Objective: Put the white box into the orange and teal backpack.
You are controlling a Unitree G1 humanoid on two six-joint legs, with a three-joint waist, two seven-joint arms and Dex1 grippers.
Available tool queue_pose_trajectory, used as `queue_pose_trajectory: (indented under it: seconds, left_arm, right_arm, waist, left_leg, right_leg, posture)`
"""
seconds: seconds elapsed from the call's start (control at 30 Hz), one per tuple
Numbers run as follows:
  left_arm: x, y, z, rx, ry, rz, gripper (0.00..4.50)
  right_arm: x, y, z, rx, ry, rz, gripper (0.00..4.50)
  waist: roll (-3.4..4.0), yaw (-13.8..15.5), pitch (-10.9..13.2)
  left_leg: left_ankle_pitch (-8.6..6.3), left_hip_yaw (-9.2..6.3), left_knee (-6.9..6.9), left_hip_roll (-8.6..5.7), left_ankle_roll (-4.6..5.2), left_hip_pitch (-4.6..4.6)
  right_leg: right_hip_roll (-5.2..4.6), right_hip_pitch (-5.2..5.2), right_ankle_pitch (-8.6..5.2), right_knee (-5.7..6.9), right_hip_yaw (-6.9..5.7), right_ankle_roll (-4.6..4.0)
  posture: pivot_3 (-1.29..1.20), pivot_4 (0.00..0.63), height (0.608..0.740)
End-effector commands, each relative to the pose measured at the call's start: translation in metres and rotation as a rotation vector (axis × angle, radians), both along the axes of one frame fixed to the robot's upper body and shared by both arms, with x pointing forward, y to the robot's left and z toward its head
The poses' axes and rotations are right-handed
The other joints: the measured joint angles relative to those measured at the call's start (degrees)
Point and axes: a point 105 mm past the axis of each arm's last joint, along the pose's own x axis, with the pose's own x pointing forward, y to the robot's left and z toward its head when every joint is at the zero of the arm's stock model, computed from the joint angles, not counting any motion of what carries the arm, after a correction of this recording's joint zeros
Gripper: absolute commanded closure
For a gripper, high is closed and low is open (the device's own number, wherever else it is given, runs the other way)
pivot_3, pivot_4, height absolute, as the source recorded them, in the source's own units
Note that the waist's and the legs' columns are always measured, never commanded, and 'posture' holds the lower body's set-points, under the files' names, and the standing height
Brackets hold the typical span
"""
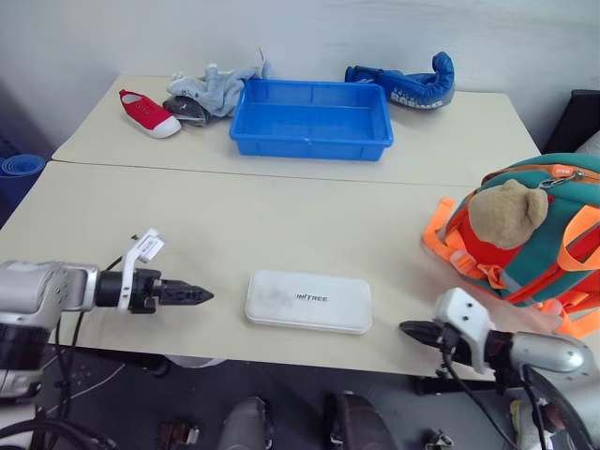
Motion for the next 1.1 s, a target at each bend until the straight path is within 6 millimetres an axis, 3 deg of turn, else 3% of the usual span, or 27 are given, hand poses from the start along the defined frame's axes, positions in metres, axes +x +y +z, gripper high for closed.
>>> queue_pose_trajectory:
  seconds: [0.03,0.23,0.37,0.47,0.67,0.77,1.03,1.1]
  left_arm:
    - [-0.006,-0.021,-0.025,-0.006,0.178,-0.009,0.02]
    - [-0.008,-0.060,-0.028,-0.087,0.235,-0.067,0.02]
    - [-0.020,-0.069,-0.033,-0.054,0.255,-0.138,0.02]
    - [-0.019,-0.074,-0.034,-0.075,0.250,-0.130,0.02]
    - [-0.014,-0.091,-0.013,-0.248,0.231,-0.156,0.02]
    - [-0.022,-0.089,-0.001,-0.297,0.232,-0.198,0.62]
    - [-0.031,-0.084,0.019,-0.329,0.208,-0.251,2.97]
    - [-0.032,-0.086,0.024,-0.353,0.177,-0.268,3.08]
  right_arm:
    - [0.008,0.008,0.003,-0.010,-0.040,0.039,4.50]
    - [0.022,0.027,0.003,0.005,-0.071,0.094,4.50]
    - [0.031,0.037,0.002,0.009,-0.070,0.114,4.50]
    - [0.034,0.046,0.003,0.030,-0.075,0.130,4.50]
    - [0.035,0.055,0.002,0.054,-0.087,0.148,4.50]
    - [0.032,0.053,0.002,0.067,-0.085,0.143,4.50]
    - [0.014,0.032,-0.003,0.076,-0.061,0.106,4.50]
    - [0.008,0.022,-0.005,0.075,-0.053,0.074,4.50]
  waist:
    - [0.03,0.3,0.0]
    - [0.06,0.6,-0.1]
    - [0.03,0.0,-0.1]
    - [0.05,0.0,-0.1]
    - [0.03,0.1,-0.1]
    - [-0.01,0.0,-0.1]
    - [-0.08,-0.1,0.0]
    - [-0.10,0.2,0.0]
  left_leg:
    - [-0.01,0.00,0.05,0.00,0.01,-0.02]
    - [-0.04,-0.02,0.47,-0.02,-0.05,-0.05]
    - [-0.16,-0.03,0.72,0.05,-0.16,-0.05]
    - [-0.16,-0.03,0.71,0.07,-0.20,-0.03]
    - [-0.17,-0.06,0.78,0.06,-0.20,-0.03]
    - [-0.19,-0.06,0.76,0.07,-0.23,-0.11]
    - [-0.17,-0.07,0.77,0.12,-0.30,-0.25]
    - [-0.17,-0.08,0.78,0.10,-0.29,-0.26]
  right_leg:
    - [0.00,-0.02,0.00,0.03,0.00,0.00]
    - [-0.02,0.14,0.03,0.07,0.02,0.08]
    - [-0.01,0.19,0.01,0.17,0.05,0.11]
    - [0.00,0.17,0.01,0.20,0.05,0.10]
    - [-0.01,0.21,0.01,0.21,0.03,0.10]
    - [0.00,0.14,0.01,0.20,0.03,0.11]
    - [0.05,-0.02,0.00,0.24,0.01,0.09]
    - [0.04,-0.01,0.00,0.23,0.01,0.09]
  posture:
    - [0.00,0.150,0.740]
    - [0.00,0.150,0.740]
    - [0.00,0.150,0.740]
    - [0.00,0.150,0.740]
    - [0.00,0.150,0.740]
    - [0.00,0.150,0.740]
    - [0.00,0.150,0.740]
    - [0.00,0.150,0.740]
